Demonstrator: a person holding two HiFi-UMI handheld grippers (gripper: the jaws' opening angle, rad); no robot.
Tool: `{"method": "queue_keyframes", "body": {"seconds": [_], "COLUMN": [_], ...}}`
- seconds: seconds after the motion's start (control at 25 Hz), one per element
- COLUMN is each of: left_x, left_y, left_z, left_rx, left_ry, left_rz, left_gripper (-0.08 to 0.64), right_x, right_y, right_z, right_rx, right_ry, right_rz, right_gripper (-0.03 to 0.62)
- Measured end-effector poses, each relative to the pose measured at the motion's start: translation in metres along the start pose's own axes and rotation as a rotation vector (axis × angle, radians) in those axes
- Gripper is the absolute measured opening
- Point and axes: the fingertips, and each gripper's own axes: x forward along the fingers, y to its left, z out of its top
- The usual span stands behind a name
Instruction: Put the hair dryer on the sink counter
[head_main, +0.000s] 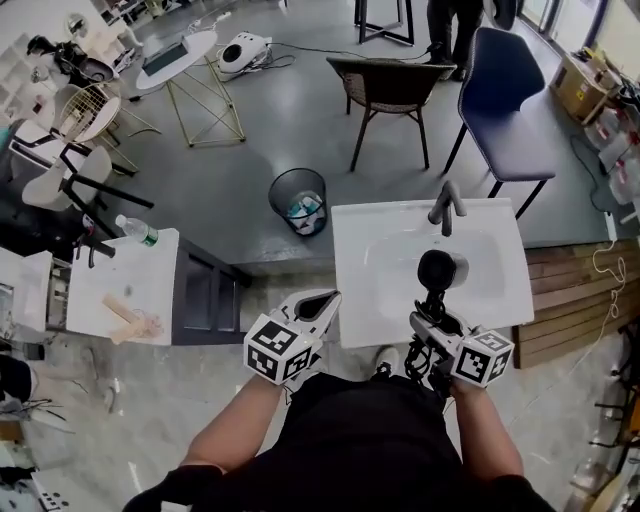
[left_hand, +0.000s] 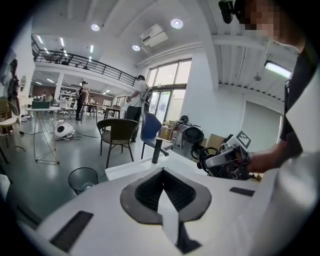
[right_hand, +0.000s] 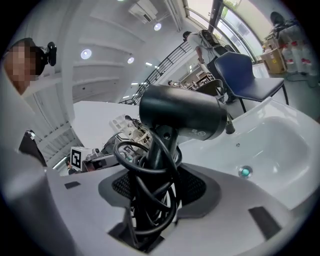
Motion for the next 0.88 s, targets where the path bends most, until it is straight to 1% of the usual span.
{"method": "queue_keyframes", "body": {"seconds": [0.2, 0.32, 0.44, 0.64, 0.88], "left_x": [0.008, 0.006, 0.004, 0.001, -0.007], "left_y": [-0.004, -0.006, -0.005, 0.013, 0.044], "left_z": [-0.003, -0.005, -0.009, -0.014, -0.005], "left_rx": [-0.032, -0.018, -0.009, -0.024, -0.002], "left_ry": [0.005, 0.013, 0.024, 0.036, 0.041], "left_rz": [0.095, 0.150, 0.181, 0.185, 0.144], "left_gripper": [0.000, 0.000, 0.000, 0.000, 0.000], "right_x": [0.014, 0.023, 0.035, 0.065, 0.116], "right_y": [-0.026, -0.033, -0.035, -0.034, -0.032], "right_z": [0.000, -0.002, -0.003, -0.009, -0.012], "right_rx": [0.003, -0.001, -0.023, -0.049, -0.072], "right_ry": [0.093, 0.140, 0.180, 0.228, 0.265], "right_rz": [0.031, 0.059, 0.075, 0.054, -0.038], "right_gripper": [0.207, 0.207, 0.207, 0.207, 0.207]}}
